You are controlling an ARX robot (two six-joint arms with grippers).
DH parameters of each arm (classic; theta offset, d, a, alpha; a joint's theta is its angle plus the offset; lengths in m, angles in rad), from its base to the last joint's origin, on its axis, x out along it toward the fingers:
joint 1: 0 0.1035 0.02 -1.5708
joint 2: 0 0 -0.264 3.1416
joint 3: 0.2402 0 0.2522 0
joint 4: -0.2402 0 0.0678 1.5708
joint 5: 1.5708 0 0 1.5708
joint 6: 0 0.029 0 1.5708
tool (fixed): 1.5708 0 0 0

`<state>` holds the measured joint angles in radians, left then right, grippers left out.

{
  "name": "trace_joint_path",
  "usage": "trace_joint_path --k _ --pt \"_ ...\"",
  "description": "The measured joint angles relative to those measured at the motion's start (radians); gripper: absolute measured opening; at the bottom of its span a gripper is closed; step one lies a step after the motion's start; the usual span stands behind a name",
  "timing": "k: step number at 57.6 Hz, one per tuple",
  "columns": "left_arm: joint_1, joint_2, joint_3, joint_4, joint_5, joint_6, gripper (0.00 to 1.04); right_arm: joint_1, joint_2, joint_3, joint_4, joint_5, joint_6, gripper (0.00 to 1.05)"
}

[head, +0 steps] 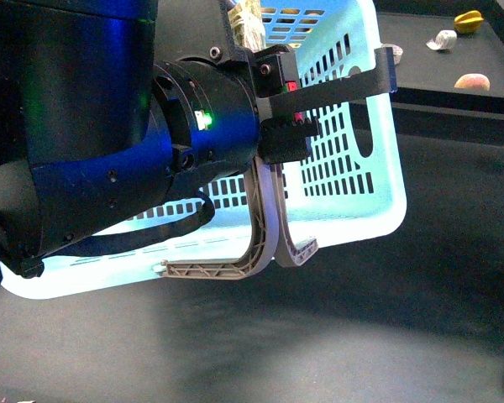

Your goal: Pick mango with right arm and hold basket with left

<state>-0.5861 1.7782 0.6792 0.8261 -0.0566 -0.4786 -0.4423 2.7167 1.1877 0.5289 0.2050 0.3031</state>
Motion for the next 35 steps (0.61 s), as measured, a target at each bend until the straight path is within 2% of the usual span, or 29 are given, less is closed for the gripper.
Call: trace_joint_path --k 35 --pt "0.0 0.0 0.0 0.0 0.0 0.0 0.05 -0.003 0.021 0.05 -0.083 0.003 -0.045 0.96"
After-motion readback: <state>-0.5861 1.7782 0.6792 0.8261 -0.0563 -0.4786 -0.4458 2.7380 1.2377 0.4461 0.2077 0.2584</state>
